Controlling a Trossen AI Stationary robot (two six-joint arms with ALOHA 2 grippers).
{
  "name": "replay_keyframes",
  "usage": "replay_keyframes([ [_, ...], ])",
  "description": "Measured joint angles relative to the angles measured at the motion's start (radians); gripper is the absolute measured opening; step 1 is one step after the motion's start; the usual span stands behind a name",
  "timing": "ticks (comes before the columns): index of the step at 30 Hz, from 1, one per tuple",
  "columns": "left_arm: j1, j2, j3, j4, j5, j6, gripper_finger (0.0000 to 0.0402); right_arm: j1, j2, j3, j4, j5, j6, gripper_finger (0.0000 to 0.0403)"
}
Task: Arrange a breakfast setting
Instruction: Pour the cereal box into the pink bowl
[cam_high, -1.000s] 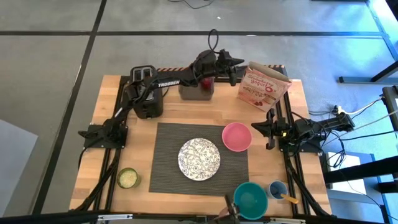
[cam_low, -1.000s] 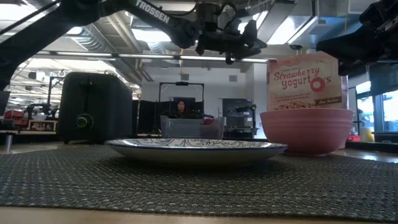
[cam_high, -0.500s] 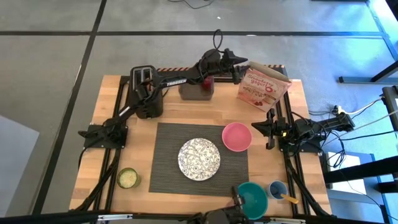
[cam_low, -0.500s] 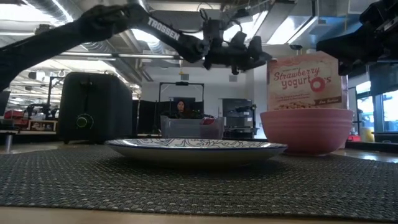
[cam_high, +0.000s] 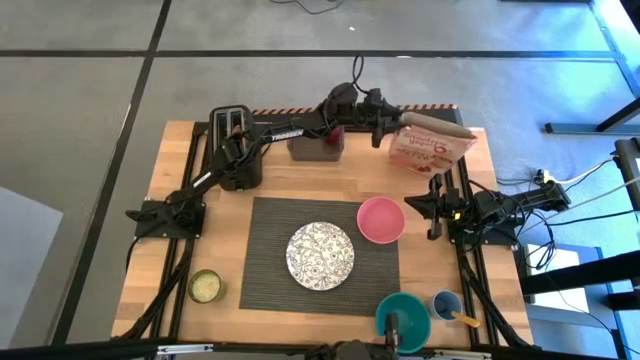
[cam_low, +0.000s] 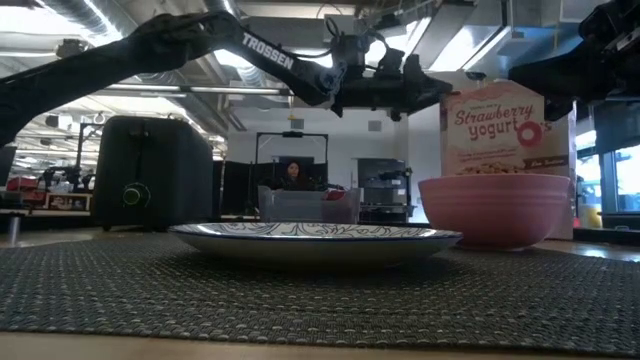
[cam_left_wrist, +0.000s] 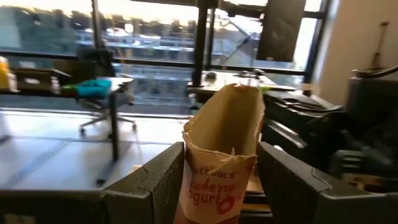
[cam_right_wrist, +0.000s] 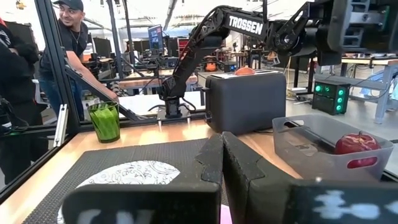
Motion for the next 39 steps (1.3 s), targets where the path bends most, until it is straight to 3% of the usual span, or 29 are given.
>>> replay_keyframes([
  [6,-0.007,0.0,-0.001,0.0,0.009,0.017,0.0195,0.0,0.0,0.0,0.0,0.0,-0.002,0.0],
  [11,-0.004,0.0,-0.001,-0.057,0.155,0.044,0.0195,0.0,0.0,0.0,0.0,0.0,-0.002,0.0],
  [14,-0.005,0.0,-0.002,-0.068,0.162,0.05,0.0195,0.0,0.0,0.0,0.0,0.0,-0.002,0.0],
  [23,-0.004,0.0,-0.002,-0.078,0.105,0.07,0.0195,0.0,0.0,0.0,0.007,0.018,-0.002,0.0],
  [33,-0.031,0.0,-0.002,-0.154,-0.095,0.198,0.0195,0.0,0.0,0.0,0.023,0.052,0.0,0.0],
  [39,-0.043,0.0,-0.002,-0.154,-0.132,0.24,0.0195,0.0,0.0,0.0,0.028,0.052,0.0,0.0],
])
